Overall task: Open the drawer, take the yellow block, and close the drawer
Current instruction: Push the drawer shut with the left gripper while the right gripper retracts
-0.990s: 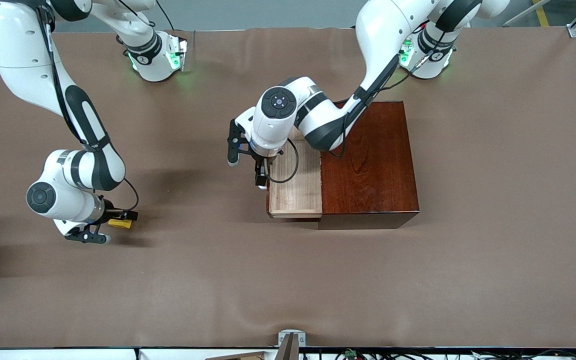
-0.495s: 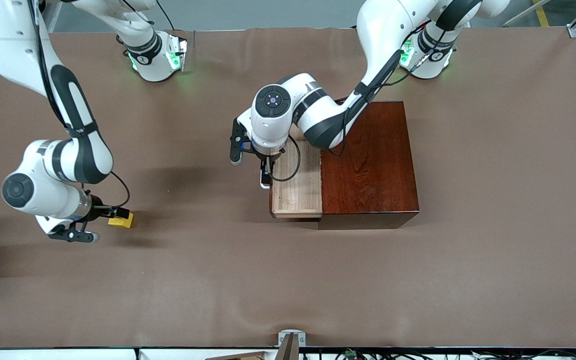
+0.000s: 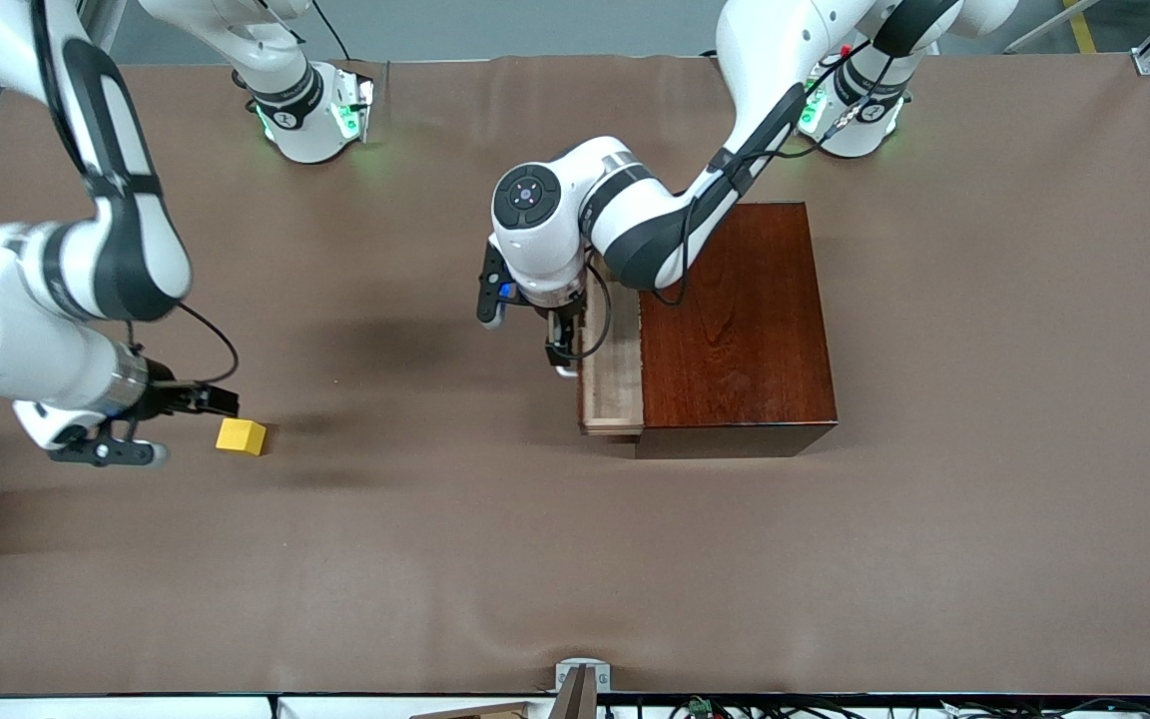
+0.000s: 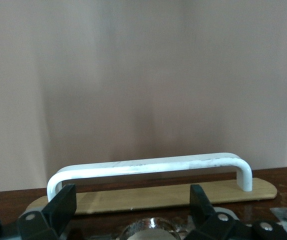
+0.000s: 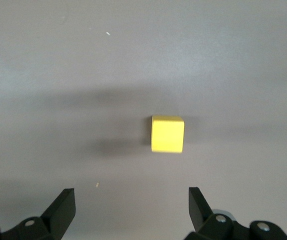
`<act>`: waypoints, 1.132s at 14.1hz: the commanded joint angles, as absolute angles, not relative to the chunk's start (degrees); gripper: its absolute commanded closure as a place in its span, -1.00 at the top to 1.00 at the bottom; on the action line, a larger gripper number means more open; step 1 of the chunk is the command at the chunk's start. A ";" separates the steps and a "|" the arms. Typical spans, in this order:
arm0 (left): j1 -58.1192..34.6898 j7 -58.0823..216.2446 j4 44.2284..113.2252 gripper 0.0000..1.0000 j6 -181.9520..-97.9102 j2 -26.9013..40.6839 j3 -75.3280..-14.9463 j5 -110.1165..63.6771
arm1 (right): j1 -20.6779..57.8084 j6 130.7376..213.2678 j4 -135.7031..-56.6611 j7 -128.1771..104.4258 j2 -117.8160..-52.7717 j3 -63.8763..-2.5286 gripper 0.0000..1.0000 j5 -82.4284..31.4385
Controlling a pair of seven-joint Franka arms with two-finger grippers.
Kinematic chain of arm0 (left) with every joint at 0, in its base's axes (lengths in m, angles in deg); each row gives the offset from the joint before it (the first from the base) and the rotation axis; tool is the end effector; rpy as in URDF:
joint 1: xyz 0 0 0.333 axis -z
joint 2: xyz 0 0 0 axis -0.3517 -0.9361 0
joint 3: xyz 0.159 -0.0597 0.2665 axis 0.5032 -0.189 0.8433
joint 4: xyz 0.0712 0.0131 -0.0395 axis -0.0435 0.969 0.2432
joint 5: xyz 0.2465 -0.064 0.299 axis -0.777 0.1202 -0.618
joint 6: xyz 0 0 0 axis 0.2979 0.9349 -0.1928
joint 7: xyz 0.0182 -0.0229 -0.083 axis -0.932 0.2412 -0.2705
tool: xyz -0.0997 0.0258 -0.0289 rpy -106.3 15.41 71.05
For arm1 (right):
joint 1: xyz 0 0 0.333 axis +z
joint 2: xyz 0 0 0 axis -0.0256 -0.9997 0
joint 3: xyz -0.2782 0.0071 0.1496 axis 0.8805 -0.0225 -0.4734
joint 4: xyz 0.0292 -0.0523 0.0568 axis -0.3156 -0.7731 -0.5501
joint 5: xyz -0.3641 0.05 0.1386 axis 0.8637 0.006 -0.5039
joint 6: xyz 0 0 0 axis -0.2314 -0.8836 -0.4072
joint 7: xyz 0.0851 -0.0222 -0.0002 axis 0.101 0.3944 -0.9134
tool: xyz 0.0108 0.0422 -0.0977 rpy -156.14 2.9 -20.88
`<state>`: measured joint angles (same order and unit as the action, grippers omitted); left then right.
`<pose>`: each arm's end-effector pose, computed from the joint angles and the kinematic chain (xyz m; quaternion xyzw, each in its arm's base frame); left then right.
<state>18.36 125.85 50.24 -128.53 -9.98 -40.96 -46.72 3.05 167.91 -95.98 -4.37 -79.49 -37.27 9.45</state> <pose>0.4910 -0.5441 0.3247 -0.6737 0.7358 0.0554 0.0419 0.6340 0.0058 0.3983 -0.9986 0.0264 0.0442 0.0111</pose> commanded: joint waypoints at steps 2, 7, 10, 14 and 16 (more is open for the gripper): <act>17.30 126.40 51.70 1.00 -121.40 -7.57 -39.38 -51.28 | 4.45 158.44 -93.84 -4.82 -72.84 -37.33 1.00 10.03; 15.53 126.58 51.88 1.00 -117.87 -6.86 -39.29 -52.78 | 4.89 151.76 -93.40 -5.17 -64.57 -37.16 1.00 10.03; 16.32 125.18 51.61 1.00 -118.83 -7.39 -39.29 -52.60 | 4.11 146.41 -88.07 -5.26 -63.94 -36.72 1.00 10.12; 16.24 109.30 51.44 1.00 -123.58 -5.47 -40.08 -52.43 | 0.76 139.10 -84.52 -7.02 -63.50 -38.13 1.00 9.51; 16.06 98.51 51.44 1.00 -123.58 -1.70 -39.73 -52.34 | 0.94 139.00 -84.78 -7.19 -61.23 -38.21 1.00 9.51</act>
<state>16.40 106.77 49.92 -123.60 -6.70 -39.77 -50.98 1.99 140.05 -84.78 -6.53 -63.37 -36.84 9.47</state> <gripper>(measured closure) 0.000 0.000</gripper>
